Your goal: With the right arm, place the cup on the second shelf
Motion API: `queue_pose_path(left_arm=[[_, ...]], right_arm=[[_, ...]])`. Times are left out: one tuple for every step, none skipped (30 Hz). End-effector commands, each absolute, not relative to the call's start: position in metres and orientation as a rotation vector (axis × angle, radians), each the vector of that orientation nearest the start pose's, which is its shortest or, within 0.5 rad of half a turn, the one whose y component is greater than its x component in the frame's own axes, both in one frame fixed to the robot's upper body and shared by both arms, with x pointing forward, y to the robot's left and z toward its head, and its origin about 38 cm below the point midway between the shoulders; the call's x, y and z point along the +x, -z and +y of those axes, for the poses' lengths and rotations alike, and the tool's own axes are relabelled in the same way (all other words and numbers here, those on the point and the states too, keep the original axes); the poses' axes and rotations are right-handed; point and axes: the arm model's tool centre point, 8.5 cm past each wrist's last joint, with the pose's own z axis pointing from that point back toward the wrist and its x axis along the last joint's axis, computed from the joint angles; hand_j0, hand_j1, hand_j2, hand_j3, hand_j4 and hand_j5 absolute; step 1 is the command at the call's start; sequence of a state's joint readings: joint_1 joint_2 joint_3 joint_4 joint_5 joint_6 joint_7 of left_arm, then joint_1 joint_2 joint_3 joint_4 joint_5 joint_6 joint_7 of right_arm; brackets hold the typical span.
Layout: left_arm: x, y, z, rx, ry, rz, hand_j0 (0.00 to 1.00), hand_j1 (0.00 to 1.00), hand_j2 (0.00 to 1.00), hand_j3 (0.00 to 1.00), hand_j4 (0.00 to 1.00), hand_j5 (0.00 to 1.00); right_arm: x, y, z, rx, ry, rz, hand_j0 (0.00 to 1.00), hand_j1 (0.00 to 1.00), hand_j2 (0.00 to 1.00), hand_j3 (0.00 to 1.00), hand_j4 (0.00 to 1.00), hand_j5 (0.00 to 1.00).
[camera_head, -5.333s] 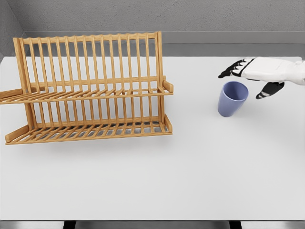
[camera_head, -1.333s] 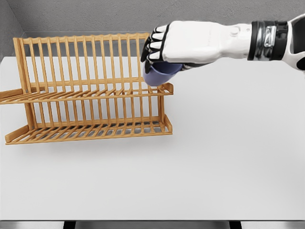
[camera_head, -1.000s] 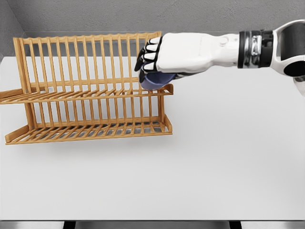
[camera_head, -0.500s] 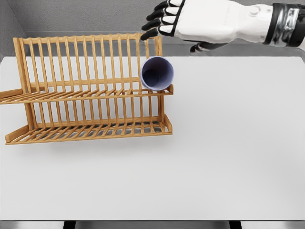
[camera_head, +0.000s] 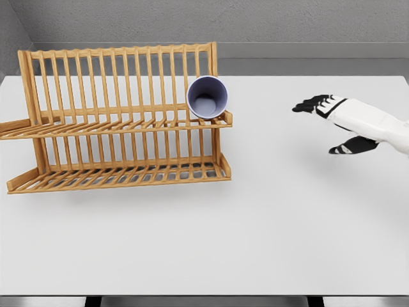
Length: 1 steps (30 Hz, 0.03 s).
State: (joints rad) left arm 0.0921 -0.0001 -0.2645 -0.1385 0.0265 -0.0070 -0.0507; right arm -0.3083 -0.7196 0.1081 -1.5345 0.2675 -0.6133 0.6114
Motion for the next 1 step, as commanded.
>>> queue_pose_path(left_arm=[[-0.0086,0.2643,0.2543,0.004,0.231,-0.049,1.0,1.0,1.0,1.0,1.0,1.0]], right_arm=[[0.4004,-0.2288,-0.3533,-0.409,-1.682,-1.66,1.0,1.0,1.0,1.0,1.0,1.0]])
